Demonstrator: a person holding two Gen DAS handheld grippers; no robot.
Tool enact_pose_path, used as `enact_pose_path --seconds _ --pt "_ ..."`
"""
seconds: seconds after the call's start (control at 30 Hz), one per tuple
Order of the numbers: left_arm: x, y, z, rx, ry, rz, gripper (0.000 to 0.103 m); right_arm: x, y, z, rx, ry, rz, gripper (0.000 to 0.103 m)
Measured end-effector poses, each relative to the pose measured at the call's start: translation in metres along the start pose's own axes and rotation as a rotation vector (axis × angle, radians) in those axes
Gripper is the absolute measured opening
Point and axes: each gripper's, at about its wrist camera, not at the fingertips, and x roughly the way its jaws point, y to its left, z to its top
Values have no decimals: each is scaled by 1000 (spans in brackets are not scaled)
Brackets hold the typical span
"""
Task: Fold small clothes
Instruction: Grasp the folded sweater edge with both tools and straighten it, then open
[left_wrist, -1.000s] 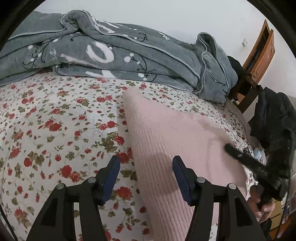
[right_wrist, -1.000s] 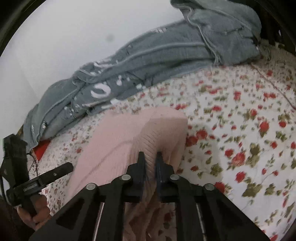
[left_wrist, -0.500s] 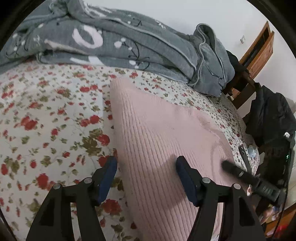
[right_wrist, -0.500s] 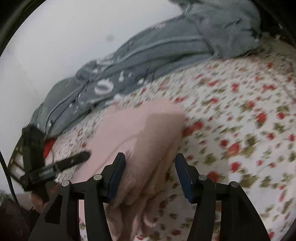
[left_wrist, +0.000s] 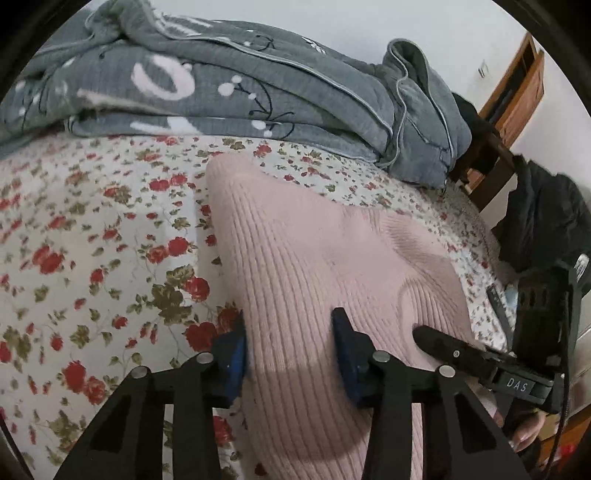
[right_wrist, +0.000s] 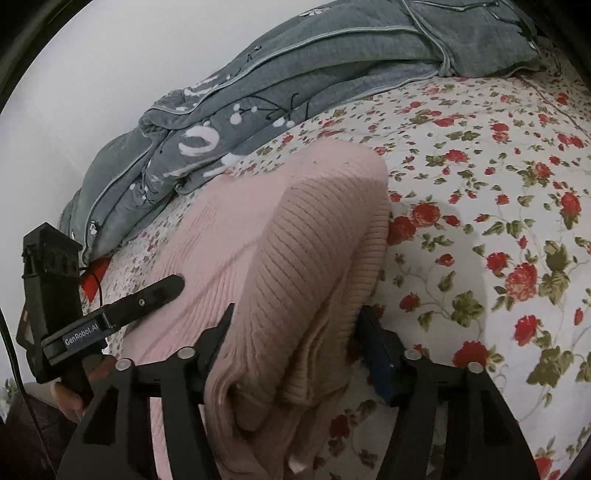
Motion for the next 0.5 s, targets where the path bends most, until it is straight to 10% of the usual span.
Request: enact_pose_path --seconds 0.5 --pt "-51 19 10 -16 -96 12 33 -9 54 3 -56 -61 16 29"
